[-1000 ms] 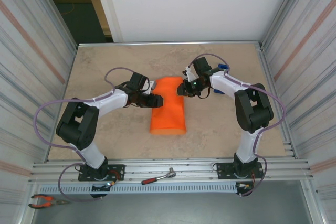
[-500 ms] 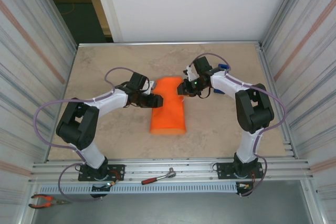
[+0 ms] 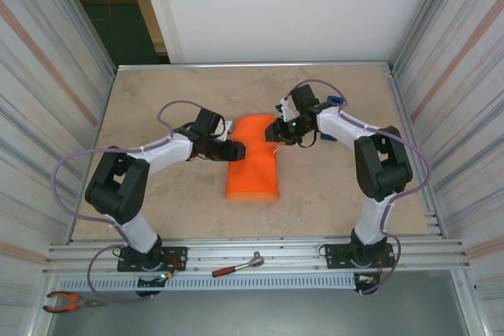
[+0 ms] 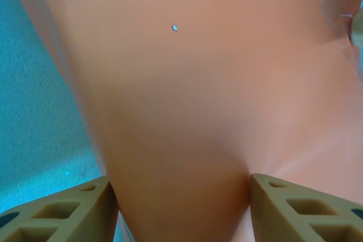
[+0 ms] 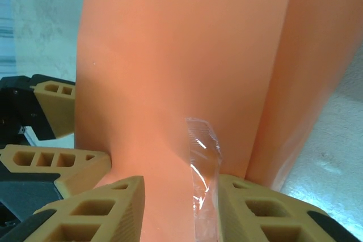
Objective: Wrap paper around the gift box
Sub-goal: Wrap the gift box with the wrapping paper.
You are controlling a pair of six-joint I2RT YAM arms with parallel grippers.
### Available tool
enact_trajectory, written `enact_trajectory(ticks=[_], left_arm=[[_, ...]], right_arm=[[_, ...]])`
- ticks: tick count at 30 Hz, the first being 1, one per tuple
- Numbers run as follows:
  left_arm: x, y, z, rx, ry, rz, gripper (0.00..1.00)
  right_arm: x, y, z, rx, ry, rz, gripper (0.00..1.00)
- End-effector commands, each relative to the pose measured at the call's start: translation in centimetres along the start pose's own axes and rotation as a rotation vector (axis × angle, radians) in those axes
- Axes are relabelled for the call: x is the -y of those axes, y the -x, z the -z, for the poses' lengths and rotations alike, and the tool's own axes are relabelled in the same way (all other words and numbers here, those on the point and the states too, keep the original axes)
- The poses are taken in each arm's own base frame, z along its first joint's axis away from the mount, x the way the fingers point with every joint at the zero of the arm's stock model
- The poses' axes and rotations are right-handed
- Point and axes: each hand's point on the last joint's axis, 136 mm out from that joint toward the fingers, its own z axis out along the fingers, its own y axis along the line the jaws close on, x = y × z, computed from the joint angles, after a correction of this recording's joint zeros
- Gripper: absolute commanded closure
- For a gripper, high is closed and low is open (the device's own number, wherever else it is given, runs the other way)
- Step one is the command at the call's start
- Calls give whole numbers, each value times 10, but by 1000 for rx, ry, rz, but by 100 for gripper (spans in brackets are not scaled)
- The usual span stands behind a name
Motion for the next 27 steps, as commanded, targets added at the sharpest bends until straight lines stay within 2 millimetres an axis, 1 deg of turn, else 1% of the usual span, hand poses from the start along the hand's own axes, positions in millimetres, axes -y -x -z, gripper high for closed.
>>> enact_trajectory(ticks=[1,13,18,27], left_arm=[[-54,-59,-20,-187,222,45,41],[-55,-60,-21,-189,227,46,41],[-55,-60,-21,-188,228,45,42],[-56,-60,-21,-191,229,48,42]], right_arm=[[9,-1,11,26,-43,-17,60],[3,-2,10,33,-22,-20,49],[-1,-6,7,41,-30,-28,47],[7,-6,6,93,-122,-80,43]])
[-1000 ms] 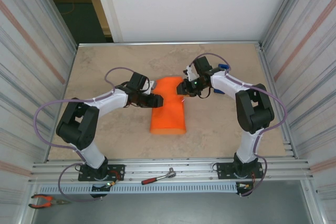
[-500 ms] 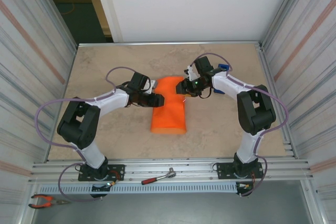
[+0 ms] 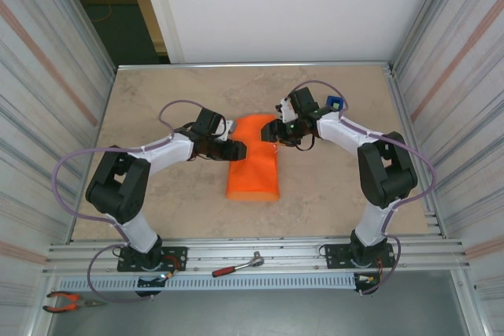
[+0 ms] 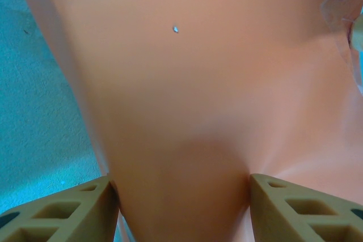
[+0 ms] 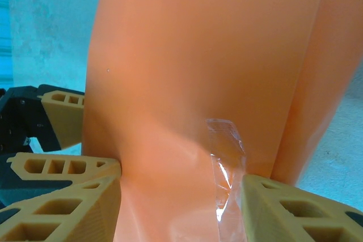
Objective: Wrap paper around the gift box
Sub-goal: Wrap the gift box with the wrapping paper.
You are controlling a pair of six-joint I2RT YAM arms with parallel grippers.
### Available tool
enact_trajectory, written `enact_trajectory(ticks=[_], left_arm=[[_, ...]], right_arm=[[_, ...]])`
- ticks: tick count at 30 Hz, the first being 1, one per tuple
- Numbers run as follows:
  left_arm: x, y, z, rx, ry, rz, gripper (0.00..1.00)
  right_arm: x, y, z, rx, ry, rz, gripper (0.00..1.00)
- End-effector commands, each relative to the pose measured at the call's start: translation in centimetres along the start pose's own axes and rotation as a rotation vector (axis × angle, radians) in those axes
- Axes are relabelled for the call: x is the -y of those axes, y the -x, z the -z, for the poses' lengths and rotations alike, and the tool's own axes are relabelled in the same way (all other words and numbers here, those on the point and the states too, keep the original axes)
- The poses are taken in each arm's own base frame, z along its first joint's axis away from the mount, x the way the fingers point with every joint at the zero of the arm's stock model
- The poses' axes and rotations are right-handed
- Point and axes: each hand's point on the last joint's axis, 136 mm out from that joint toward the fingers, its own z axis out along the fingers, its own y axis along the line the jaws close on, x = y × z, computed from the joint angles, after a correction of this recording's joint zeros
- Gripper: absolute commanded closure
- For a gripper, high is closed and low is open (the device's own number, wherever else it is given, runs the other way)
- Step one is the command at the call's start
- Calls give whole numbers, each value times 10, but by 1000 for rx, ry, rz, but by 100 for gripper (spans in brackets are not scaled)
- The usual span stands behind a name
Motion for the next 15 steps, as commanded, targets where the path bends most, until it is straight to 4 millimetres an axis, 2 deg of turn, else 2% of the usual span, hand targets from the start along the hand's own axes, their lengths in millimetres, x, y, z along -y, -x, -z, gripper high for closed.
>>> enact_trajectory(ticks=[1,15], left_arm=[[-57,-62,-18,-197,230,54,42],[-57,-63,-19,-200,231,54,42]], right_arm=[[14,-5,4,20,-90,-56,43],[14,-6,3,44,-183,-63,38]])
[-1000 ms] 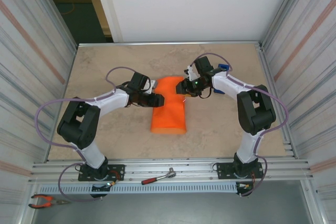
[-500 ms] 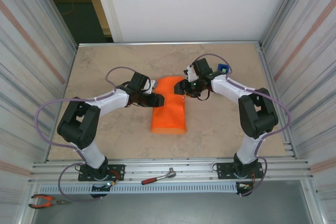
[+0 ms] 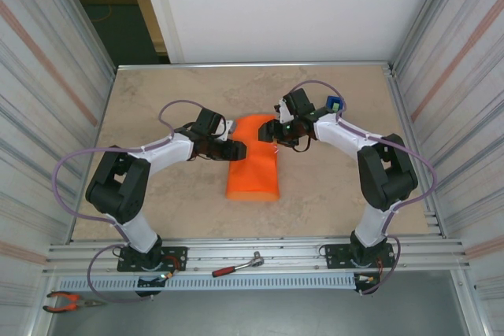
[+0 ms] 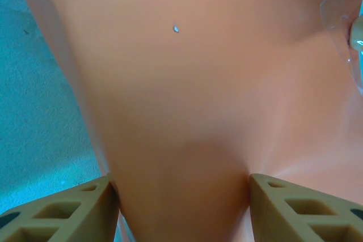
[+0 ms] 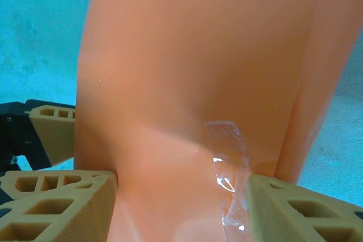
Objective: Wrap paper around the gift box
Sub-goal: Wrap the gift box with the wrapping paper.
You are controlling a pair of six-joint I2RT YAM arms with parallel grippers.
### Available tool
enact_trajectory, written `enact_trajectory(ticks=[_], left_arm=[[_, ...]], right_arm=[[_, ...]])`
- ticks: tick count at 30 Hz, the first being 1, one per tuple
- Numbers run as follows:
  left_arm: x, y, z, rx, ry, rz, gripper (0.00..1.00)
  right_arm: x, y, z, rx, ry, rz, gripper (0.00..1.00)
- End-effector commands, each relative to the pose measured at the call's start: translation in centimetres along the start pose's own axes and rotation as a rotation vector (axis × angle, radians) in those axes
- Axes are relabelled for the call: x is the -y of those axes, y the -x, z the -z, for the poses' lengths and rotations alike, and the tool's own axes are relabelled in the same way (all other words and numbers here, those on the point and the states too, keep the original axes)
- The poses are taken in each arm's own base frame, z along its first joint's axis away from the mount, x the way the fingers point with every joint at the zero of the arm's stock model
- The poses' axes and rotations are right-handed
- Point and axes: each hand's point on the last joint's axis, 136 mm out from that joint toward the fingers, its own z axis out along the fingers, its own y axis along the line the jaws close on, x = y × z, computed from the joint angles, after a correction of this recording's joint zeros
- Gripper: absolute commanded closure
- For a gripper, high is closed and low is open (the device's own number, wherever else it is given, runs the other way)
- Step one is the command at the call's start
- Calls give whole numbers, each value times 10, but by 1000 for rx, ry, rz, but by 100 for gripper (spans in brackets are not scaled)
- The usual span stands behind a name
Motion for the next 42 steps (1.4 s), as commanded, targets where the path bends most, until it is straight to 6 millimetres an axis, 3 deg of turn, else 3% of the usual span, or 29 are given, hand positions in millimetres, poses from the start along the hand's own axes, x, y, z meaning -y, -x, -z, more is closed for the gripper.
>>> enact_trajectory(ticks=[1,15,28,38,42], left_arm=[[-57,-63,-19,-200,232,55,42],[-59,-65,-19,-206,238,58,42],[-58,-64,-19,-204,236,57,42],[-58,-64,-19,-203,236,57,42],[-58,-64,-19,-203,236,57,43]], right_arm=[[16,-5,6,4,-111,-41,38],[11,-1,7,34,-131,-62,34],[39,-4,22,69,-164,-98,30],[22,5,30,112,-93,-66,44],[6,11,32,126,-53,-32,58]])
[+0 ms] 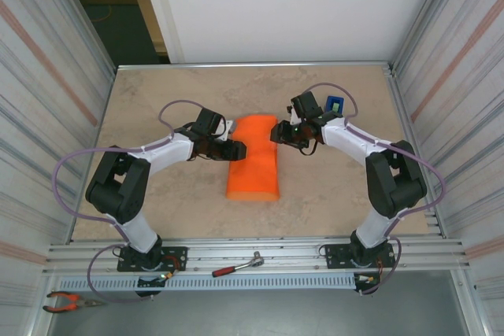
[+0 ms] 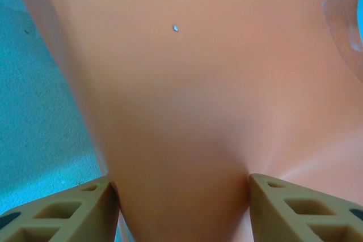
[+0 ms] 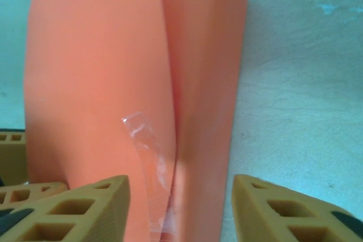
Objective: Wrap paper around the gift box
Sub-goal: Wrap the gift box with the wrapping paper.
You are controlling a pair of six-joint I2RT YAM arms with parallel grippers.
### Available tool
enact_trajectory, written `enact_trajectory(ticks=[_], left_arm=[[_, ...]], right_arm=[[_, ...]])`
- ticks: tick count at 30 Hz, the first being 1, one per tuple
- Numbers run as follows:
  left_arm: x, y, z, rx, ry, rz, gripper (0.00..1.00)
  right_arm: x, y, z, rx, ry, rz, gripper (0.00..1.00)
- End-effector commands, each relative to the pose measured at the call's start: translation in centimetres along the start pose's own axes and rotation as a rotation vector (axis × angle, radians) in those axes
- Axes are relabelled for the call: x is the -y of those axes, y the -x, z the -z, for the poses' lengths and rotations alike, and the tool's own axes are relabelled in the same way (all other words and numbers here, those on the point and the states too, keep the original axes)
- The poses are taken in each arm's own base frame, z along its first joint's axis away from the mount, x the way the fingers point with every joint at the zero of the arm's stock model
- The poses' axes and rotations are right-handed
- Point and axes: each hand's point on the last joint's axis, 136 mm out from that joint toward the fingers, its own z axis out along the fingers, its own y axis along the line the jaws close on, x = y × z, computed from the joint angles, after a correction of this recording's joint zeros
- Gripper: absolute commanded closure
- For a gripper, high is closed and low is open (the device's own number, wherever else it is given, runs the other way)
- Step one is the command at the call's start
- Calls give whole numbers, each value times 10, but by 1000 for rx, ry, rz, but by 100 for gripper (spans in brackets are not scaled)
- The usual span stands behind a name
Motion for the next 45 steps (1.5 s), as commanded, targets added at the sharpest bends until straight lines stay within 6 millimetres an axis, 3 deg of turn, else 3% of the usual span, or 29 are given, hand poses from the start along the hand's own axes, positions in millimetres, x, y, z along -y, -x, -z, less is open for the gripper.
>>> enact_trajectory(ticks=[1,5,10,15,24,34,45], left_arm=[[-58,-64,-19,-202,235,57,42],[-58,-65,-19,-204,234,59,43],[-58,-65,-19,-205,234,59,43],[-58,-65,-20,-204,234,58,42],[-59,-65,-19,-204,239,58,43],[-60,-66,-20,-208,239,60,43],[-60,-66,-20,-207,241,60,43]], right_arm=[[-27,8,14,35,74,43,64],[-38,7,7,21,125,52,84],[-37,3,-2,7,146,49,92],[-22,-10,-12,-29,143,29,100],[-1,-27,-12,-46,130,4,100],[6,-21,5,16,145,-32,100],[13,-28,-13,-23,141,-43,100]])
